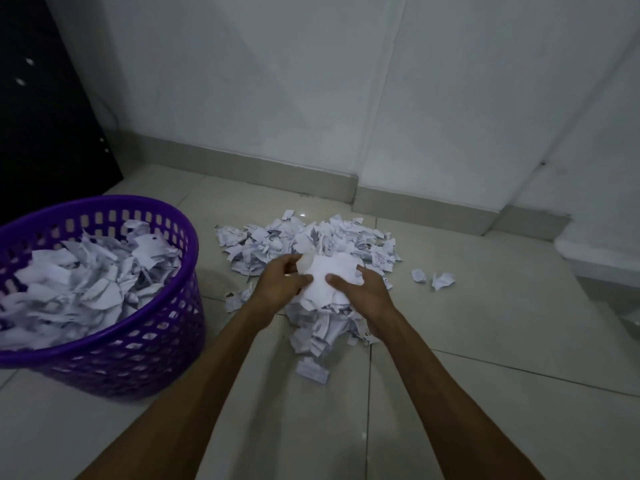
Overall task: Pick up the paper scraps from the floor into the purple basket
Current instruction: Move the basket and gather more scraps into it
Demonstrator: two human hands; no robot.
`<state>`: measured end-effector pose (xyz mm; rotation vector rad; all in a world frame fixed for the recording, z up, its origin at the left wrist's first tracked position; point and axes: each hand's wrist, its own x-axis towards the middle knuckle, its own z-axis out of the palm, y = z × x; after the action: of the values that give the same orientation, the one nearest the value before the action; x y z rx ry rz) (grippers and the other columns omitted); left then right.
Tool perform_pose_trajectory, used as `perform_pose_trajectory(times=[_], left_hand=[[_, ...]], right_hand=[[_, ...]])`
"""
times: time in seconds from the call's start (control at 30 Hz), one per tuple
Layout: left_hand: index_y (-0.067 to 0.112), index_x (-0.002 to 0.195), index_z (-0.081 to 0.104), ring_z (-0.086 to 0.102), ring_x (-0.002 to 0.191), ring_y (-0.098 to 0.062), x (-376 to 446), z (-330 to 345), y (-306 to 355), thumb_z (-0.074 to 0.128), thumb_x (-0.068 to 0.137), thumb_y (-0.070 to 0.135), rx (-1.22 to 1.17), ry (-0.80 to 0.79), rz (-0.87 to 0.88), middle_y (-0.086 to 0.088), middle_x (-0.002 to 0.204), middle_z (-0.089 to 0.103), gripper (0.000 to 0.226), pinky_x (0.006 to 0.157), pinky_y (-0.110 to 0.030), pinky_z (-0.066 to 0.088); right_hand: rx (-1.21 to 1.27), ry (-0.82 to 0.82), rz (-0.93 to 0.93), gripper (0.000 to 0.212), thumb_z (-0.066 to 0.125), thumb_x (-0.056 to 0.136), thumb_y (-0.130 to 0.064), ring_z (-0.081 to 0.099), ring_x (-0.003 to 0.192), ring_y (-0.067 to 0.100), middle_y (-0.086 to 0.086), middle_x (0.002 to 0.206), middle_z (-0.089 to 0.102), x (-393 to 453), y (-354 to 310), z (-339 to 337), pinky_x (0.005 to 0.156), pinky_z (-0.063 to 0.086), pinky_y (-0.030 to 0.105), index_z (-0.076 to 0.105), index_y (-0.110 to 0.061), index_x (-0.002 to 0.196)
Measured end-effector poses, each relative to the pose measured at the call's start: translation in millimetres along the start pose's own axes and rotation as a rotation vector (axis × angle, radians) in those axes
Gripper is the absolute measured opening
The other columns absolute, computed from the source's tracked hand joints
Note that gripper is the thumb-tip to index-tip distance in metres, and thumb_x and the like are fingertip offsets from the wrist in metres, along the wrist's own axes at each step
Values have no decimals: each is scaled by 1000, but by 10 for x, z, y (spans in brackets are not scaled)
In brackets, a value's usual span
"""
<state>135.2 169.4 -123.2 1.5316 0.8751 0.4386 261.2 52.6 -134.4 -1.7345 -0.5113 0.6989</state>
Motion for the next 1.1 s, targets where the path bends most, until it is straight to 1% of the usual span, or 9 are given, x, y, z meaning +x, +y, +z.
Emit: perform_pose_trajectory(times=[0.1, 0.23, 0.43, 0.57, 0.67, 0.73, 0.87, 0.97, 1.1], left_hand=[[6, 128, 56, 64, 93, -18, -69, -156, 360, 64, 88, -2, -21, -56, 41, -7, 110, 66, 42, 61, -17, 54], [5, 125, 58, 67, 83, -12, -166, -359, 787, 69, 85, -1, 35, -90, 108, -1, 99, 68, 42, 64, -20, 57], [6, 131, 55, 66, 89, -14, -349, -907, 1330, 67, 89, 7, 34, -70, 136, -7, 113, 66, 44, 64, -18, 54], [6, 128, 55, 68, 87, -15, -500, -1432, 1535, 62, 94, 13, 41, -52, 137, -4, 105, 66, 36, 65, -19, 56], [12, 124, 55, 66, 82, -13, -572, -1851, 1526, 62, 93, 13, 28, 8, 113, -3, 103, 66, 31, 59, -17, 54], [10, 130, 54, 66, 85, -16, -597, -2115, 1458, 64, 92, 14, 35, 63, 91, -7, 109, 66, 39, 64, -21, 54], [10, 135, 52, 69, 78, -17, -634, -2614, 1241, 67, 90, 16, 5, 166, 19, -3, 93, 66, 48, 62, -27, 57], [11, 137, 50, 69, 82, -20, -643, -2813, 1133, 66, 90, 14, -23, 194, 8, -10, 107, 67, 50, 67, -32, 58], [7, 139, 47, 61, 79, -9, -649, -2932, 1006, 63, 90, 7, -9, 239, 34, -8, 118, 61, 51, 57, -19, 48]], right_hand=[[49, 6, -19, 46, 85, 75, -26, 69, 101, 18, 0, 111, 71, -81, -289, -4, 93, 56, 37, 67, -14, 116], [93, -18, -69, 24, 82, 79, -21, 72, 93, 19, -1, 100, 74, -163, -749, 57, 85, 59, 40, 68, -25, 97], [127, -69, -97, 35, 80, 81, -17, 72, 92, 27, 10, 105, 74, -338, -1444, 375, 69, 60, 34, 69, -9, 114], [85, -117, -123, 39, 81, 80, -22, 71, 95, 25, 6, 106, 74, -456, -1778, 775, 79, 60, 40, 68, -14, 116], [62, -181, -121, 24, 81, 81, -21, 72, 88, 23, 6, 101, 75, -538, -1961, 1147, 76, 59, 39, 70, -18, 102], [67, -215, -103, 27, 80, 82, -19, 70, 79, 20, 9, 102, 75, -586, -2036, 1424, 67, 57, 32, 70, -13, 107], [85, -300, -45, 34, 77, 84, -15, 68, 73, 16, 11, 104, 73, -654, -2136, 1960, 61, 56, 25, 68, -5, 116], [58, -330, -11, 31, 76, 85, -14, 67, 67, 13, 10, 98, 72, -646, -2214, 2203, 53, 53, 20, 67, -4, 114], [9, -376, -4, 33, 75, 85, -11, 70, 76, 20, 14, 107, 72, -591, -2194, 2402, 66, 60, 28, 66, -3, 116]])
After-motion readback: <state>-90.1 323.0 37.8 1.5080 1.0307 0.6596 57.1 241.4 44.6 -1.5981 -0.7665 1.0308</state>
